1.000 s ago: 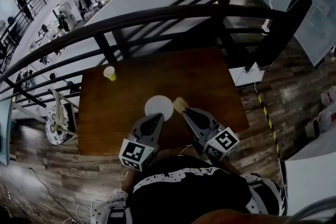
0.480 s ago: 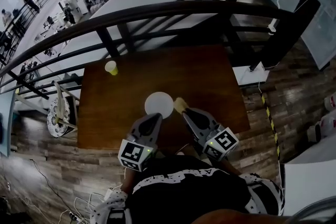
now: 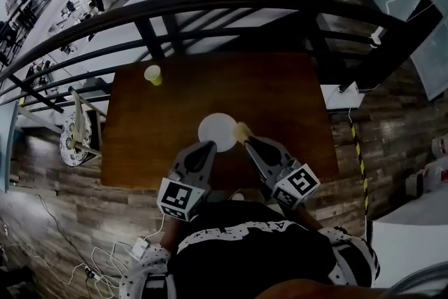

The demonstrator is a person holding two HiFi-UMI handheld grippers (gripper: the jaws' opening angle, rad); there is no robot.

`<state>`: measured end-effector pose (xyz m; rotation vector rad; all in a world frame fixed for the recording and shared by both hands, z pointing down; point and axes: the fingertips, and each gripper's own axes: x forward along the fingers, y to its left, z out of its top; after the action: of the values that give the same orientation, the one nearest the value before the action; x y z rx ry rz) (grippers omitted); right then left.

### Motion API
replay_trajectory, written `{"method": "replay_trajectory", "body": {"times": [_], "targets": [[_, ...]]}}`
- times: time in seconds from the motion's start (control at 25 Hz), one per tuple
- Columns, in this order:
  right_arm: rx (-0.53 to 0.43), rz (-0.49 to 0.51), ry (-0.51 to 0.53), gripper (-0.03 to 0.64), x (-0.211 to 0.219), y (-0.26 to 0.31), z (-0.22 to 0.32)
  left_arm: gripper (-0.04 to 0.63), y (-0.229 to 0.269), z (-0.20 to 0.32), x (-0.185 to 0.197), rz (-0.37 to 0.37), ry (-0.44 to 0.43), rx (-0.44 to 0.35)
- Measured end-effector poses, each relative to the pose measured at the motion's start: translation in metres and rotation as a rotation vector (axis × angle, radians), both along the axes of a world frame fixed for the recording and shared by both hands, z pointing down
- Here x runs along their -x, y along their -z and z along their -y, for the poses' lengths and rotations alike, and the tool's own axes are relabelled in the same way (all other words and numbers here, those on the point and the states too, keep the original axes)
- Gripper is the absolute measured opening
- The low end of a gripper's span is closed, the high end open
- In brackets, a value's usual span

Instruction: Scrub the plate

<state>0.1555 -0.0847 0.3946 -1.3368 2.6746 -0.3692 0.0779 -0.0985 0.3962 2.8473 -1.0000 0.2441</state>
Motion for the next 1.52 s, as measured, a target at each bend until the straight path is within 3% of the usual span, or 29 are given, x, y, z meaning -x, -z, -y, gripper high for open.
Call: {"method": "replay_trajectory", "body": {"times": [0.52,1.52], "targets": [[0.064,-0.031,0.090,0.049,0.037,-0.027,0.029,0.014,-0.023,0.018,0.037,0.013,0.075,0.051],[0.182,-0.120,0.125,0.049,0.072,-0.074,0.084,0.014,-0.052,0.067,0.077,0.020,0.117,0.133]]}}
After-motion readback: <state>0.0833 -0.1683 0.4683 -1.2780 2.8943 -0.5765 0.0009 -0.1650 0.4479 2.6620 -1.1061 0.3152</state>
